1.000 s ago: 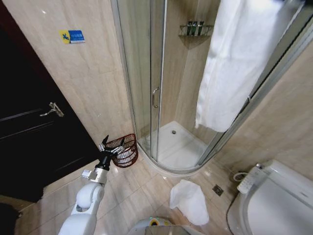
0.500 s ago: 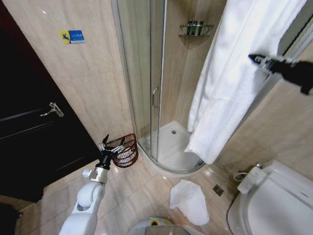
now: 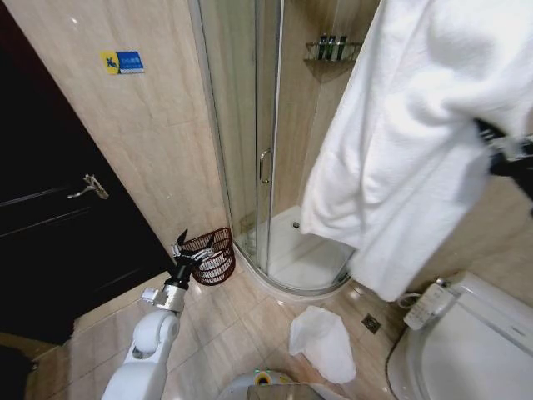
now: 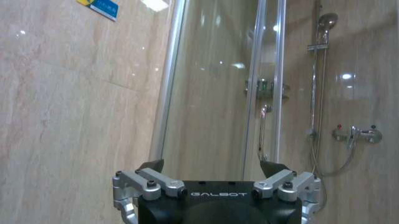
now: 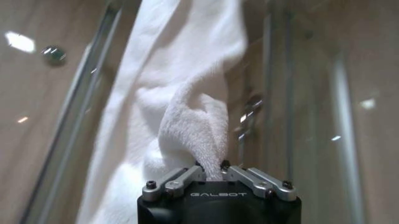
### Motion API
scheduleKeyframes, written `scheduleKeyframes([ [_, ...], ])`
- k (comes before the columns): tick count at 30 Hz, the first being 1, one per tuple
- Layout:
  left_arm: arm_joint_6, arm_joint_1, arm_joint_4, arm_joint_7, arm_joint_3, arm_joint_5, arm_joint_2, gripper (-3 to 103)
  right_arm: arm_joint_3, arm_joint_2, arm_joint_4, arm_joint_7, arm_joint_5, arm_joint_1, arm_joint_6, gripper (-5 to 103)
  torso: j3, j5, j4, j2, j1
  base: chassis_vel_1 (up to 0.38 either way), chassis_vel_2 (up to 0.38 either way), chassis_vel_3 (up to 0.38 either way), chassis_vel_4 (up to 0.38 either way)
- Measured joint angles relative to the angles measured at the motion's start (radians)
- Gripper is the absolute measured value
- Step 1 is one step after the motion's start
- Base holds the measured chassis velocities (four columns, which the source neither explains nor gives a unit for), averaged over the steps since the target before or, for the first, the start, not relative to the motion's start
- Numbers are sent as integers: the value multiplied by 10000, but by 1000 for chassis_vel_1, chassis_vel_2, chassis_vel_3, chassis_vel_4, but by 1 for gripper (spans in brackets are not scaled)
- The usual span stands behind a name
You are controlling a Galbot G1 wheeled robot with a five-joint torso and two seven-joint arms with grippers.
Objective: Discard the used towel into the hamper.
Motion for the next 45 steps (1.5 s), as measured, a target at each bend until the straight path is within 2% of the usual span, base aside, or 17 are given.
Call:
scheduleKeyframes([
  [1,9,-27,0,7,13,2,11,100,38,424,140,-17,-139,87,84,4,0,6,-1,0,0,0,0,0,0],
  [3,14,-56,3,11,22,4,20,100,48,728,259,-27,-240,111,137,4,0,7,-1,0,0,0,0,0,0],
  [4,36,-95,15,13,35,5,38,100,50,1528,581,-116,-474,91,261,4,0,6,-3,0,1,0,0,0,0],
  [5,36,-95,15,13,35,5,38,100,50,1528,581,-116,-474,91,261,4,0,6,-3,0,1,0,0,0,0],
  [9,74,-133,2,14,50,2,100,100,-33,3444,1200,-724,-968,-357,452,4,-1,1,-3,0,-1,0,0,0,0],
  [10,74,-133,2,14,50,2,100,100,-33,3444,1200,-724,-968,-357,452,4,-1,1,-3,0,-1,0,0,0,0],
  [13,80,-113,-44,20,45,-11,131,100,-272,4471,1233,-1123,-1429,-685,511,4,-1,2,-2,1,-1,0,0,0,0],
  [14,80,-113,-44,20,45,-11,131,100,-272,4471,1233,-1123,-1429,-685,511,4,-1,2,-2,1,-1,0,0,0,0],
  [16,69,-85,-51,27,53,-12,126,100,-509,5204,1231,-1478,-1811,-807,379,4,-1,7,-3,1,0,0,0,0,0],
  [18,61,-60,-61,36,70,-12,122,100,-630,5442,1231,-1741,-2097,-813,250,4,-1,8,-5,0,0,0,0,0,0],
  [26,46,-2,-158,49,96,4,95,100,-835,5406,388,-2240,-2927,-925,-924,4,-1,7,-3,0,0,0,0,0,0],
  [33,149,-62,-289,53,204,121,30,100,-1165,5507,-443,-1885,-3701,-875,-1640,4,-1,6,-2,0,0,0,0,0,0],
  [38,197,-78,-314,53,221,170,13,100,-1311,5693,-926,-1990,-4052,-876,-1131,4,0,12,-3,0,0,0,0,0,0],
  [41,204,-53,-314,55,225,229,14,100,-1209,5664,-792,-2456,-3713,-914,233,4,1,18,-6,-1,1,0,0,0,0],
  [42,204,-53,-314,55,225,229,14,100,-1209,5664,-792,-2456,-3713,-914,233,4,1,18,-6,-1,1,0,0,0,0],
  [44,206,-60,-302,62,236,283,0,100,-920,5104,-78,-2620,-3036,-897,526,4,1,0,-3,-1,1,0,0,0,0],
  [45,214,-71,-301,64,241,305,-11,100,-846,4707,208,-2567,-2723,-939,558,4,1,11,-3,-1,1,0,0,0,0],
])
